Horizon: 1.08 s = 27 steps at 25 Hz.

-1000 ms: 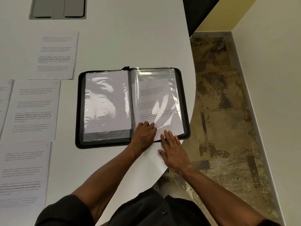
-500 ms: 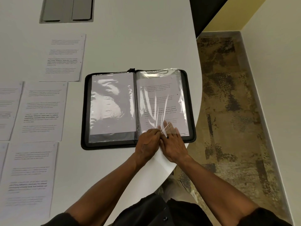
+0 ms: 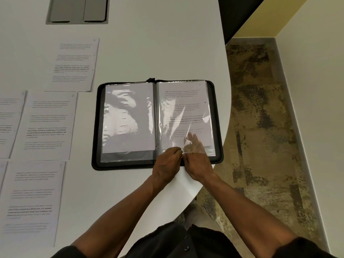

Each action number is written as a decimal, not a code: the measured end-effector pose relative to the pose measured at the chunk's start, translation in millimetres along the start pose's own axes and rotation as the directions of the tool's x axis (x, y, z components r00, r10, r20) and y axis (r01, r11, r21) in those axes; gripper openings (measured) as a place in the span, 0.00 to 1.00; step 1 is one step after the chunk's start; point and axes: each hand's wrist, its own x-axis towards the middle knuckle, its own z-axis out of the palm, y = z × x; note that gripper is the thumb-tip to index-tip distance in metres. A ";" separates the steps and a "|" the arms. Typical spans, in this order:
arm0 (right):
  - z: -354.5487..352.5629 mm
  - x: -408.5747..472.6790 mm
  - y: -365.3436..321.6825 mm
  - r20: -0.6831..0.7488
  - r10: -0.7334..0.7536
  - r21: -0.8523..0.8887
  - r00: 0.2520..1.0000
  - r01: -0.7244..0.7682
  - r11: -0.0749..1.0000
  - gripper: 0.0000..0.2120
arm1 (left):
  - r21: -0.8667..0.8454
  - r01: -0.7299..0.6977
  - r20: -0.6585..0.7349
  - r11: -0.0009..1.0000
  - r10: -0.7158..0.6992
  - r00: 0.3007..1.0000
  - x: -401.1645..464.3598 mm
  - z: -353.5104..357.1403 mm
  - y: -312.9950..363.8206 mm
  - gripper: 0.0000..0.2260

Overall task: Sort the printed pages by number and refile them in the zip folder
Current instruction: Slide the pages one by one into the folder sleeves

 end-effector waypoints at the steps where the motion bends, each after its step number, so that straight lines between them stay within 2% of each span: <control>1: -2.8 -12.1 -2.3 -0.059 -0.042 0.037 0.997 0.044 0.998 0.26 | -0.011 0.005 -0.026 1.000 -0.006 1.000 -1.3 -0.6 0.5 0.04; 3: -18.1 -35.9 -6.2 -0.245 -0.048 0.094 0.968 0.072 0.993 0.16 | -0.031 0.009 -0.062 0.999 -0.011 0.998 -4.9 -1.2 0.6 0.03; 4: -30.4 -42.9 -8.5 -0.346 0.049 0.133 0.937 -0.002 0.991 0.11 | -0.027 0.011 -0.073 1.000 -0.013 0.997 -5.7 -2.0 0.5 0.03; 5: -44.0 -43.5 -10.9 -0.414 0.210 0.211 0.886 -0.131 0.969 0.09 | -0.015 0.015 -0.078 1.000 -0.016 0.997 -6.2 -2.1 -0.4 0.03; 6: -56.8 -37.9 -10.5 -0.421 0.413 0.324 0.807 -0.292 0.900 0.12 | -0.007 0.024 -0.073 1.000 -0.024 0.997 -6.5 -2.4 -0.8 0.03; 7: -66.7 -28.0 -6.9 -0.335 0.602 0.444 0.725 -0.443 0.779 0.18 | -0.005 0.026 -0.063 1.000 -0.026 0.998 -7.3 -1.9 -1.7 0.03; 8: -72.2 -16.4 -0.9 -0.180 0.733 0.542 0.656 -0.556 0.631 0.24 | -0.004 0.020 -0.058 1.000 -0.020 0.998 -8.2 -1.9 -1.6 0.04; 10: -79.3 4.7 5.7 0.125 0.800 0.673 0.587 -0.642 0.366 0.28 | 0.013 -0.011 -0.067 1.000 0.012 0.998 -10.0 -2.1 -1.3 0.04; 11: -81.1 12.6 5.6 0.187 0.798 0.713 0.574 -0.637 0.291 0.26 | 0.022 -0.026 -0.078 0.999 0.028 0.997 -10.5 -3.3 -0.8 0.04; 12: -80.8 18.0 4.6 0.179 0.805 0.732 0.566 -0.623 0.275 0.21 | 0.030 -0.036 -0.093 0.999 0.039 0.995 -11.2 -4.5 0.4 0.05; 14: -82.4 22.3 -4.9 0.110 0.811 0.760 0.575 -0.574 0.304 0.15 | 0.043 -0.020 -0.134 0.999 0.026 0.991 -14.4 -6.6 5.0 0.13; 17: -93.0 23.3 -27.4 0.065 0.754 0.836 0.654 -0.449 0.317 0.12 | 0.006 0.054 -0.135 0.999 -0.053 0.989 -15.2 -13.8 17.4 0.26; 21: -107.5 26.3 -57.7 0.026 0.645 0.907 0.764 -0.290 0.307 0.11 | -0.223 0.193 -0.185 0.956 -0.236 0.954 1.1 -35.5 39.7 0.35; 23: -114.7 28.9 -73.2 -0.016 0.605 0.912 0.796 -0.237 0.335 0.12 | -0.308 0.242 -0.240 0.920 -0.321 0.916 8.5 -47.9 43.7 0.31; 27: -115.1 31.5 -101.8 -0.059 0.457 0.905 0.887 -0.145 0.400 0.07 | -0.396 0.243 -0.389 0.886 -0.401 0.829 4.9 -71.1 37.6 0.15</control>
